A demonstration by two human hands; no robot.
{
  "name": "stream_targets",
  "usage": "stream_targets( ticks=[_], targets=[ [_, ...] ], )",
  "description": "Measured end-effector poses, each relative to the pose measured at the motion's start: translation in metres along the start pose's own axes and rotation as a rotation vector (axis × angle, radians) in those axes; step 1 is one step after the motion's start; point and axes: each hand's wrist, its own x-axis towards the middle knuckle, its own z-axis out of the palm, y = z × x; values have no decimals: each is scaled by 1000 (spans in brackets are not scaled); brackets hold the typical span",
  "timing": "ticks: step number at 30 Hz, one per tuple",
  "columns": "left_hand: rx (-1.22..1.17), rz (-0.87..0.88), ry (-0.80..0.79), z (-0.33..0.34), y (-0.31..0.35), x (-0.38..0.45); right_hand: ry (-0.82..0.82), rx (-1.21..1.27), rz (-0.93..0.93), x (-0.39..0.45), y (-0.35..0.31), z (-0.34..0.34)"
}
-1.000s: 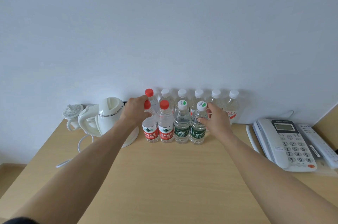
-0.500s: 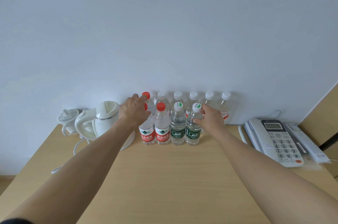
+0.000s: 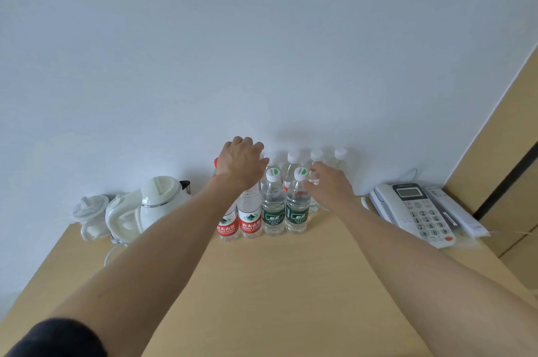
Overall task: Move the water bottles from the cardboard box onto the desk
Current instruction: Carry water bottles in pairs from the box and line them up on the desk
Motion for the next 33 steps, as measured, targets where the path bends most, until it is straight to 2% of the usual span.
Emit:
stream_targets(
  ticks=[8, 18, 25, 33],
  targets=[
    [-2, 179, -63, 6, 70, 22, 127, -147, 82, -27, 14, -39],
    [-25, 391, -124, 16, 208, 7, 182, -242, 269, -93, 70, -119],
    [-34, 567, -189, 3, 328, -31, 152, -311, 503, -158, 154, -190],
    [-74, 793, -264, -8, 495, -122, 191, -283, 794, -298, 273, -272]
  ],
)
